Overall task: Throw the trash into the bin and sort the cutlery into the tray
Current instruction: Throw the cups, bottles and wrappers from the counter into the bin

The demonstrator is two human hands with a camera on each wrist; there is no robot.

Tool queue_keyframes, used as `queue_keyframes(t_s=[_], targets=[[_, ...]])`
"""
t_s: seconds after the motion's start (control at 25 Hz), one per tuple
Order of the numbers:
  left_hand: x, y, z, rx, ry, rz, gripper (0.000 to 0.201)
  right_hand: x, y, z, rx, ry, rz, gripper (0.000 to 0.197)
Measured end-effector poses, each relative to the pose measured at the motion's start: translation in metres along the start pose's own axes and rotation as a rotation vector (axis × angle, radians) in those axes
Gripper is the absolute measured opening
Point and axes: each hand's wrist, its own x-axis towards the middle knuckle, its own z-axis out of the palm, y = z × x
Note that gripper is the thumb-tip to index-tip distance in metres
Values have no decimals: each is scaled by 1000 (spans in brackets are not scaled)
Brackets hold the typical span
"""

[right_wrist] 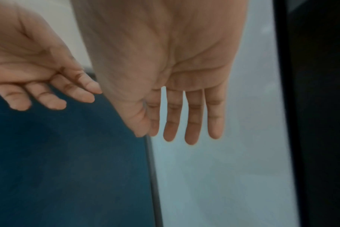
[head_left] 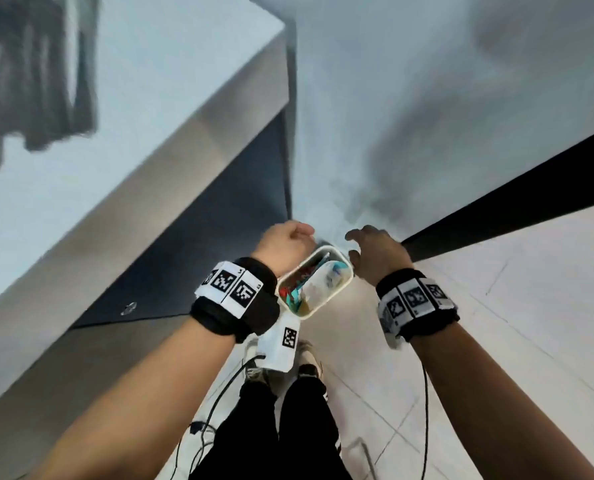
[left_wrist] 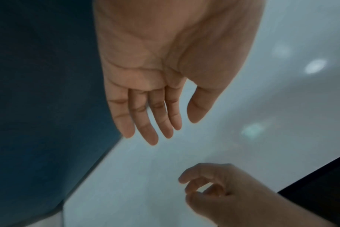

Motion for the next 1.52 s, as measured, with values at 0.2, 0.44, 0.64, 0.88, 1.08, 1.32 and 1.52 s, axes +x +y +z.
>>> queue_keyframes(t_s=[0.2,0.44,0.64,0.88,1.08,1.32,1.52], targets=[[-101,59,-78,-82,117,134,27,-48,-58,-94,-45,81,-233,37],[-204,60,-179,-193,513,211,18,-87,-139,-156,-101,132,-513,33],[-228,39,-263,-121,752,135,30,-78,-219,-182,-72,153,-622,34],[-203,5,-358,60,889,-56,52,-61,-326,-197,-60,178,-723,31],[-179,-5,-405,171,861,-179,68,-39,-409,-181,-112,102,-700,39],[-162,-10,-424,218,748,-207,57,-15,-468,-153,-185,14,-540,65],[-178,-16,-427,91,721,-82,31,-8,-481,-150,5,-88,-507,58]])
